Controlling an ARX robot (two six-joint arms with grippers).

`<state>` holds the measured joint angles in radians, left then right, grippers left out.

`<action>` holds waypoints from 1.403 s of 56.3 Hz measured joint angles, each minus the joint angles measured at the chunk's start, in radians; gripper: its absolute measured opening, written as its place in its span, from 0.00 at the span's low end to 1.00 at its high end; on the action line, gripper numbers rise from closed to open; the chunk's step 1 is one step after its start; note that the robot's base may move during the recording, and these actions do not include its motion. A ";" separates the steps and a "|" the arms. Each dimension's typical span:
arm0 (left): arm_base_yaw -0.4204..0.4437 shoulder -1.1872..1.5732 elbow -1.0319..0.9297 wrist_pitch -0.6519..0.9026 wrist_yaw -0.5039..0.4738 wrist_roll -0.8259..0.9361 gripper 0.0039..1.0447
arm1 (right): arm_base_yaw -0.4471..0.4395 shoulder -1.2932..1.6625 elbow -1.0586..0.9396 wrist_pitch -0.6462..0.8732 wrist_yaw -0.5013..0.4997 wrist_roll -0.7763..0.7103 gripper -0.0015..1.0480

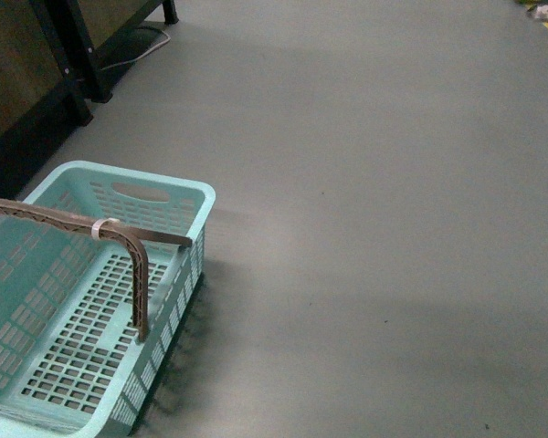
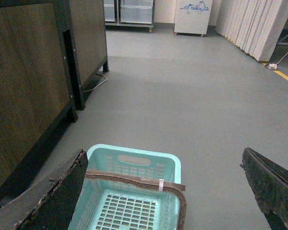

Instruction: Pick mango and avocado into basket

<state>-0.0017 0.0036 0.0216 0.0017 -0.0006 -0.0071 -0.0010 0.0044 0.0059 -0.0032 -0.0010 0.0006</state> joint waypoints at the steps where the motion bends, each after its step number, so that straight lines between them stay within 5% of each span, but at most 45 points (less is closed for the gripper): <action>1: 0.000 0.000 0.000 0.000 0.000 0.000 0.93 | 0.000 0.000 0.000 0.000 0.000 0.000 0.93; 28: 0.000 0.002 0.001 -0.002 -0.003 -0.005 0.93 | 0.000 0.000 0.000 0.000 0.000 0.000 0.93; 37: 0.015 0.275 0.183 -0.449 -0.011 -0.459 0.93 | 0.000 0.000 0.000 0.000 0.000 0.000 0.93; 42: 0.076 0.323 0.207 -0.479 0.069 -0.672 0.93 | 0.000 0.000 0.000 0.000 0.002 0.000 0.93; 53: 0.309 0.507 0.252 -0.319 0.279 -0.880 0.93 | 0.000 0.000 0.000 0.000 0.000 0.000 0.93; 60: 0.432 0.762 0.259 -0.128 0.299 -0.927 0.93 | 0.000 0.000 0.000 0.000 0.000 0.000 0.93; 79: 0.361 1.596 0.450 0.395 0.238 -0.993 0.93 | 0.000 0.000 0.000 0.000 0.000 0.000 0.93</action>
<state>0.3592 1.6001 0.4713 0.3969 0.2371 -1.0000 -0.0010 0.0044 0.0059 -0.0032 -0.0006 0.0006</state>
